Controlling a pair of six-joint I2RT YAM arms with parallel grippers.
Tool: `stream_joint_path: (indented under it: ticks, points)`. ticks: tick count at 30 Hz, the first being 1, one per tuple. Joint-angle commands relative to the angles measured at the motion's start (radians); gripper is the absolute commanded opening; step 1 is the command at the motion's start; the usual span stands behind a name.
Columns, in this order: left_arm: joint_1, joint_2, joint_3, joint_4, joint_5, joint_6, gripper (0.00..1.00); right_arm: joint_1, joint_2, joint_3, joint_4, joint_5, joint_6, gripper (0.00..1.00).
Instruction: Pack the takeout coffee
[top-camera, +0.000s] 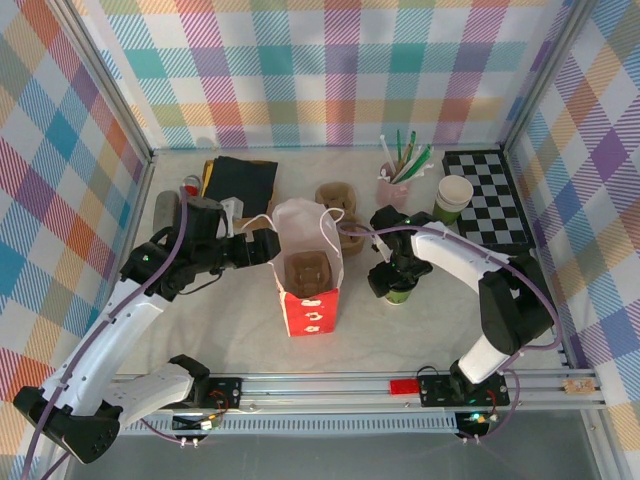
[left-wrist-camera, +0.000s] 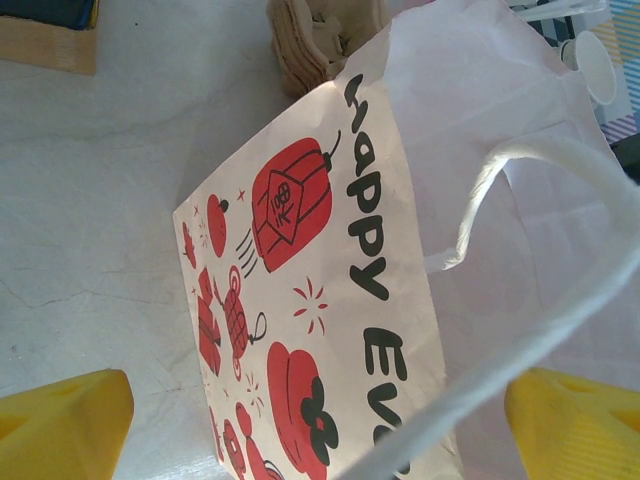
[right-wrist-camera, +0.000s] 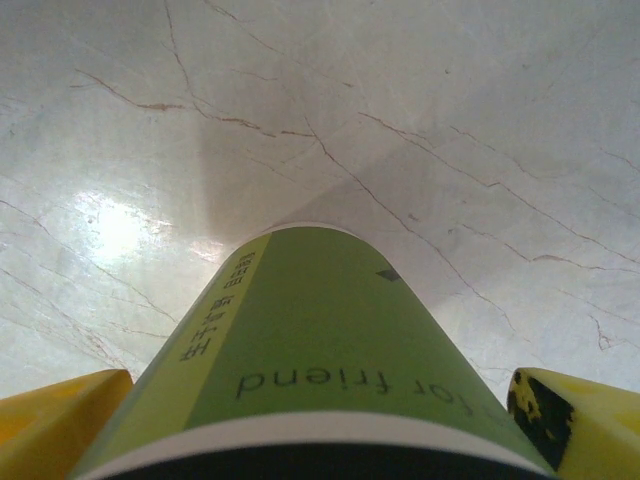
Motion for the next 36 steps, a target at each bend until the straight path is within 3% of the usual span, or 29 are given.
stream_joint_path:
  ticks: [1,20,25,36]
  points:
    - [0.008,-0.016,-0.003,-0.002,-0.008,0.013,0.95,0.002,0.003,-0.003,-0.055,-0.015,0.024,0.98]
    - [0.010,-0.023,-0.003,-0.003,-0.012,0.010,0.95,0.008,-0.031,0.011,-0.102,-0.005,0.056,0.99]
    - [0.010,-0.026,-0.003,-0.003,-0.015,0.010,0.95,0.010,-0.039,0.007,-0.099,-0.003,0.060,0.84]
    - [0.010,-0.026,0.015,-0.023,-0.025,0.014,0.94,0.031,-0.070,0.031,-0.134,0.017,0.099,0.75]
